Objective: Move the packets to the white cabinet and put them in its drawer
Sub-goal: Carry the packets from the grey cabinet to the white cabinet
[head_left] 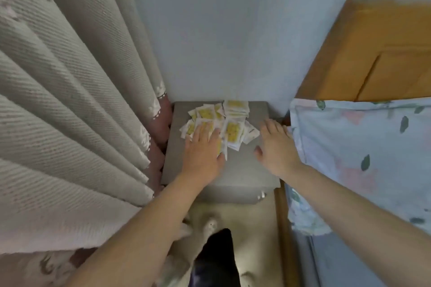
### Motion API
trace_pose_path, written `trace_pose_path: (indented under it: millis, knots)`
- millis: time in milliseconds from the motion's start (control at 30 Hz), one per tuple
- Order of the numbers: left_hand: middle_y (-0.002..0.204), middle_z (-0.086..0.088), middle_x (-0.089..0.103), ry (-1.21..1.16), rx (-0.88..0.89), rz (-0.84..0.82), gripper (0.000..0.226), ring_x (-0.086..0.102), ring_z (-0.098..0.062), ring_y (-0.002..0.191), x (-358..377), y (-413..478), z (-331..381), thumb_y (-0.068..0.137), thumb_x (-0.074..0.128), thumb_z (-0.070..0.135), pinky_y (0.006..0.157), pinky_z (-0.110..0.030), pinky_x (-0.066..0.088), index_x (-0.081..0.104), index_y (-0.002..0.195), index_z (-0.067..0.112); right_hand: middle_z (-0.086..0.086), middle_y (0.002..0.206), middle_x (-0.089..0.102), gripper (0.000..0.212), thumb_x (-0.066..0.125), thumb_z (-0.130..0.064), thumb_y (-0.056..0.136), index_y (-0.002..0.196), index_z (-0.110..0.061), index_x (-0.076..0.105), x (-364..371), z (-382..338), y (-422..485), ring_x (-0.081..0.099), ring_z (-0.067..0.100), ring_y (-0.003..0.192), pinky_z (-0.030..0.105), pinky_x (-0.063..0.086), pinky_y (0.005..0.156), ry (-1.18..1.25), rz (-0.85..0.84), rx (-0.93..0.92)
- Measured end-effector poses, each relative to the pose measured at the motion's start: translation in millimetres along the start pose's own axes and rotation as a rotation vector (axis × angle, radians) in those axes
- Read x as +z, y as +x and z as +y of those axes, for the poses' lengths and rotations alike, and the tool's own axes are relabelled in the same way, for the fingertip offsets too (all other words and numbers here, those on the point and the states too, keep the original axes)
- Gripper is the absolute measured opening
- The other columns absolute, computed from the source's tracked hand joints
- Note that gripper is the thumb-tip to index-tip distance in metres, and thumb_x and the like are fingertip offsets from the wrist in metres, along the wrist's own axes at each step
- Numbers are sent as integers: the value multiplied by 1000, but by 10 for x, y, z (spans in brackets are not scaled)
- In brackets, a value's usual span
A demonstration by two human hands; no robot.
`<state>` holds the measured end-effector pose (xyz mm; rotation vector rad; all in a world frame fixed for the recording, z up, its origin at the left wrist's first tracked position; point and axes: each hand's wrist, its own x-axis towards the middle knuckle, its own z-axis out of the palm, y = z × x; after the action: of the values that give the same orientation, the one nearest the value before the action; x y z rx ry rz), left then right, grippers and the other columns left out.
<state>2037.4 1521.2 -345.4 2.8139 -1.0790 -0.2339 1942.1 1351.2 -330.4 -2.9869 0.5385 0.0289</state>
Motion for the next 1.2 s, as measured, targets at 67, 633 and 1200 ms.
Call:
trace_pose_path:
  millis: [67,633,1200]
  knots:
    - [161,-7,6,-41,-19,-48,67,1,-27,148,243,435,-167,94,48,36,117,-50,12,17,151,19,16,147,34,63,55,-26,84,140,-6,36,232,38,411,33,32,134,43,28,109,-39,-56,3]
    - [161,-4,-7,-251,-418,-302,91,-4,-28,148,2042,1843,-828,88,60,47,115,-52,17,-1,152,32,13,118,56,66,64,-30,86,136,3,37,2229,393,2112,57,28,98,26,43,69,948,-479,1075]
    - [156,-1,25,-340,-370,-91,106,17,-25,144,2598,1697,-771,69,83,28,119,-35,18,19,152,17,7,95,60,48,80,-29,73,108,-6,55,2773,127,2318,59,28,84,33,48,69,1095,-331,1332]
